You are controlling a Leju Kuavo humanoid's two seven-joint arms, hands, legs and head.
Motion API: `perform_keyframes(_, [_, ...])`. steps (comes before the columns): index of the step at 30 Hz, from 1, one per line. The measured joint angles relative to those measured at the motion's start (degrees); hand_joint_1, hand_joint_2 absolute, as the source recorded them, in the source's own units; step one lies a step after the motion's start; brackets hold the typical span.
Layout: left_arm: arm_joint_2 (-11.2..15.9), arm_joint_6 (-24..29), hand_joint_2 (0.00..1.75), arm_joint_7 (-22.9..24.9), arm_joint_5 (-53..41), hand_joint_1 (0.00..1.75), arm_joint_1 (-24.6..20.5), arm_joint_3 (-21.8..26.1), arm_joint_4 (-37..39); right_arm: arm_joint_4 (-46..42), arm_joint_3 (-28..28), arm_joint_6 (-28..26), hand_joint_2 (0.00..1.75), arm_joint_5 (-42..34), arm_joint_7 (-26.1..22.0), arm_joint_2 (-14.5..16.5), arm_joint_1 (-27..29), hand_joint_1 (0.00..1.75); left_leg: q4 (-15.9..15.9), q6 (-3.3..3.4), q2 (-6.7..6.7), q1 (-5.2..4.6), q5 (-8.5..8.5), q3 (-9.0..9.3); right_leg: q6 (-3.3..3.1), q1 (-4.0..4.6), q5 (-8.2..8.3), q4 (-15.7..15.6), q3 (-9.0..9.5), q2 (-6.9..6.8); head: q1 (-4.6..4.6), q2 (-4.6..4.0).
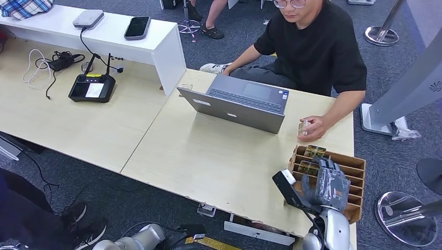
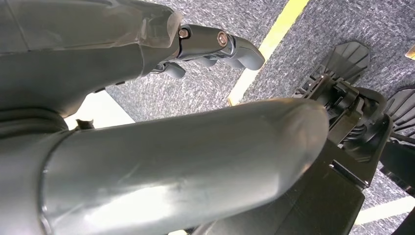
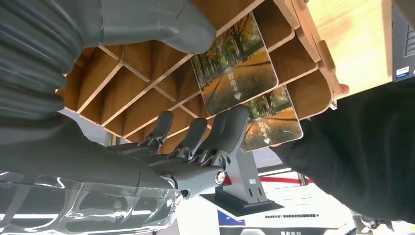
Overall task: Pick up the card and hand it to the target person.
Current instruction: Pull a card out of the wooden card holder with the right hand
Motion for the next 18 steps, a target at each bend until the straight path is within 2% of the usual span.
perform_keyframes(7, [0.0,-0.01,0.0,0.0,-0.04,0.0,0.0,0.0,0.0,0.0,0.03,0.11,1.75,0.0,0.02,0.0,0.04,1.01,0.0,0.0,0.0,0.0,0.0,0.0,0.0,0.0,0.0,0.0,0.0,0.0,0.0,0.0])
perform_keyframes(12, [0.0,-0.04,0.0,0.0,-0.08,0.0,0.0,0.0,0.0,-0.07,0.03,0.3,1.75,0.0,0.03,0.0,0.13,1.27,0.0,0.0,0.0,0.0,0.0,0.0,0.0,0.0,0.0,0.0,0.0,0.0,0.0,0.0])
perform_keyframes(18, [0.0,-0.22,0.0,0.0,-0.27,0.0,0.0,0.0,0.0,-0.68,0.11,0.76,1.75,0.0,0.03,0.0,0.26,1.38,0.0,0.0,0.0,0.0,0.0,0.01,0.0,0.0,0.0,0.0,0.0,0.0,0.0,0.0])
